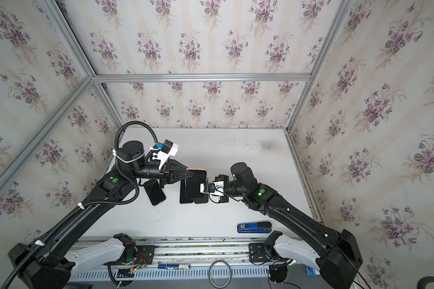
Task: Take the phone out of the phone case
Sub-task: Remove the phone case from the phone.
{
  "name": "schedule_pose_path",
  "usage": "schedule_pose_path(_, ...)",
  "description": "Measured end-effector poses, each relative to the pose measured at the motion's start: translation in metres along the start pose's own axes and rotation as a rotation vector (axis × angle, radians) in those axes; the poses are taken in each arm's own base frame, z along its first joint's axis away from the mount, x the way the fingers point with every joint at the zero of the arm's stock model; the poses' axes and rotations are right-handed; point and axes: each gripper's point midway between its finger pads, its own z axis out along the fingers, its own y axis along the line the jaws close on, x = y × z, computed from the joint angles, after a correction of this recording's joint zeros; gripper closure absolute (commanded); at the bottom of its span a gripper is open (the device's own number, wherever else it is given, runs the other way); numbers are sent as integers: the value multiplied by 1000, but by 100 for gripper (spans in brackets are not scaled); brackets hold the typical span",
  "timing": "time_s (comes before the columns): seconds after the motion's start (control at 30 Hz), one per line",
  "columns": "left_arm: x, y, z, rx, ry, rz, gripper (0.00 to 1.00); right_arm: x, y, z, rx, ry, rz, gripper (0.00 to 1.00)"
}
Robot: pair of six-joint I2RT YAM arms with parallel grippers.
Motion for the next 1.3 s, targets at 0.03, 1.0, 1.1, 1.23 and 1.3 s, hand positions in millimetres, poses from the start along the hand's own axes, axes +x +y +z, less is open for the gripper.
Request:
schedule_pose_path(0.03,0,0,0,0,0,-3,100,0,-1,0,4,2,-7,89)
schedule_pose_path(1.0,-13,19,-25,-168,-129,-125,100,-45,-59,-83,446,-364,786,27)
schedule_pose_path(1.1,-14,19,-27,-165,-148,-134,100,-39,-45,-62,324,-336,876,27)
schedule_pose_path(1.23,-14,22,-28,-160,-169,-163,100,-16,-16,-28,157,-297,1018,27)
schedule_pose_path(1.3,-14,24,-28,-161,-177,-177,100,-11,-7,-19,101,-301,1056,28)
